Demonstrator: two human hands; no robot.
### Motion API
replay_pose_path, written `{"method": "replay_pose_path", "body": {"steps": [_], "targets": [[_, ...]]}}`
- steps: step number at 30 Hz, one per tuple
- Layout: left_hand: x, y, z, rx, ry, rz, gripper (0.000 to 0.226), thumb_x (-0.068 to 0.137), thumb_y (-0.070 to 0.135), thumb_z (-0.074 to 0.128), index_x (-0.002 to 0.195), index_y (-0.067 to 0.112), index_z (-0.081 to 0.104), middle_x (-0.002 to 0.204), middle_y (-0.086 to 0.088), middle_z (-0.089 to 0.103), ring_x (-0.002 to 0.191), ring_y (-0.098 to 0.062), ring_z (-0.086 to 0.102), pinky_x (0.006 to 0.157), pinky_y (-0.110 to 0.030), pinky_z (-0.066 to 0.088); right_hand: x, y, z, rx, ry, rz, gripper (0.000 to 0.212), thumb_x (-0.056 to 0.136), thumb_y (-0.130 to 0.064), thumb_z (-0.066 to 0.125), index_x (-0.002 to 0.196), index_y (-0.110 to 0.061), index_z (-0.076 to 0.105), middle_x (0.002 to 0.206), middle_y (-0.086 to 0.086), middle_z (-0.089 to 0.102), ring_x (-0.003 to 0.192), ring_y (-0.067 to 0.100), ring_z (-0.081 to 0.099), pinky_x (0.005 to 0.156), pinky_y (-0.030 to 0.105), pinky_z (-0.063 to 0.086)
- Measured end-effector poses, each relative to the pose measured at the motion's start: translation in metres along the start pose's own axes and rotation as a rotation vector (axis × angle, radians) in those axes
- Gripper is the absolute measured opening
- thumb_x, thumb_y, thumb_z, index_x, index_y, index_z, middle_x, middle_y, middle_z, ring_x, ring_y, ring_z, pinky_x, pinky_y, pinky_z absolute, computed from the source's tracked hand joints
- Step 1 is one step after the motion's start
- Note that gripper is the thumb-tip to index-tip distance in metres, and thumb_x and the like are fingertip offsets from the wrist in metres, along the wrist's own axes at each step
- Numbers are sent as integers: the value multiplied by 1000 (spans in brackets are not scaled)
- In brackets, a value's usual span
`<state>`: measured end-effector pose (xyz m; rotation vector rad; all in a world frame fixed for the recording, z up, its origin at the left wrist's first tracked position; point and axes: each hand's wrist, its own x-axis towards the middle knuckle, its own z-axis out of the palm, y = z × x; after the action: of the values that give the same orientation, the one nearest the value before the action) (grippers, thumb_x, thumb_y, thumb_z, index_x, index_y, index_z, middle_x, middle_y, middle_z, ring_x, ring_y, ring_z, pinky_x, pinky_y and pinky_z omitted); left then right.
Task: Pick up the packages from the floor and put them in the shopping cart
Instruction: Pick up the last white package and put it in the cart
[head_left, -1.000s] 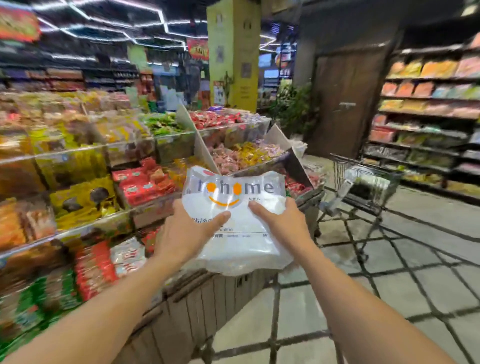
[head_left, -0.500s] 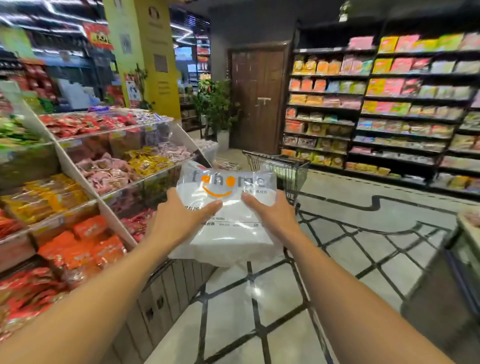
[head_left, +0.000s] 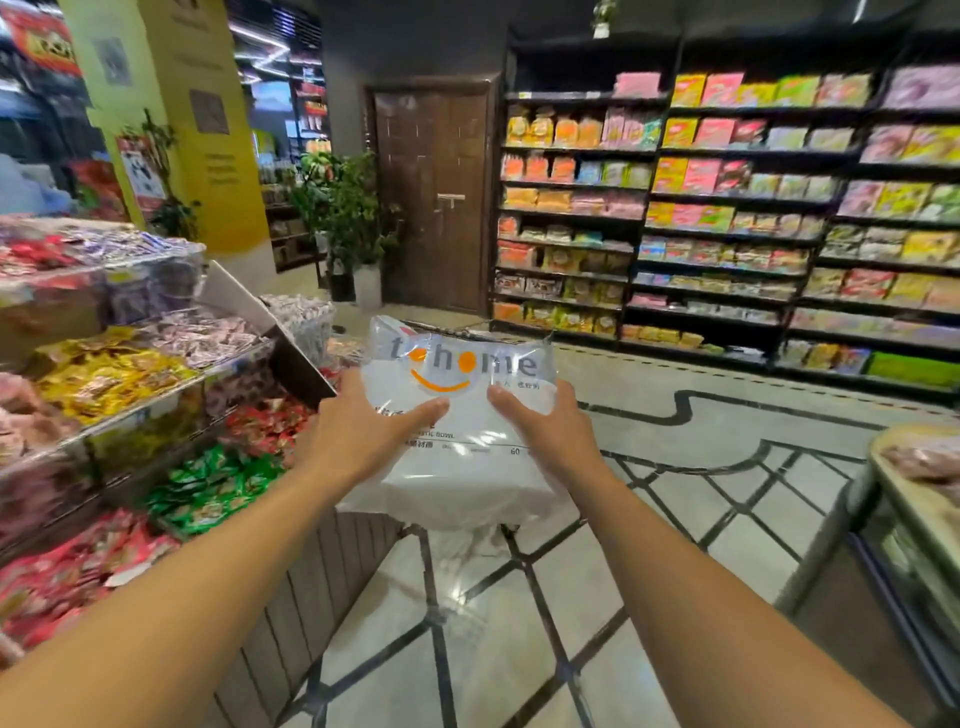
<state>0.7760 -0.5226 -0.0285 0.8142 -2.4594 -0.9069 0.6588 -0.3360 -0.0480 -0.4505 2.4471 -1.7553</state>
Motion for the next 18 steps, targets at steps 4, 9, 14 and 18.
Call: {"method": "replay_pose_path", "body": {"steps": [4,9,14,18], "targets": [[90,22,30,-17,-19,44,121,54,102,57,149,30,39,145,2,60,130,-32,57,95,-46,50,89,1,1,4,17,17,110,64,-81,72,152,-27,35,142,0,57,124,26,59,102,49,52],[188,51,78,-29,-50,66,119,52,100,60,145,27,44,143,-2,61,126,-32,59,98,-47,51,195,16,-10,24,44,47,97,74,-71,76,151,-28,36,137,0,59,118,26,61,98,46,54],[276,73,138,-59,-74,55,111,57,92,68,143,25,44,140,-5,62,123,-32,59,100,-50,51,300,44,-19,16,49,47,92,75,-68,76,149,-29,37,131,-1,60,113,26,64,97,48,56],[350,96,200,-69,-74,42,110,61,88,70,145,22,43,139,-7,61,123,-33,59,100,-51,51,394,74,-32,13,45,47,91,77,-66,76,150,-29,37,127,-4,59,112,25,62,96,43,54]]}}
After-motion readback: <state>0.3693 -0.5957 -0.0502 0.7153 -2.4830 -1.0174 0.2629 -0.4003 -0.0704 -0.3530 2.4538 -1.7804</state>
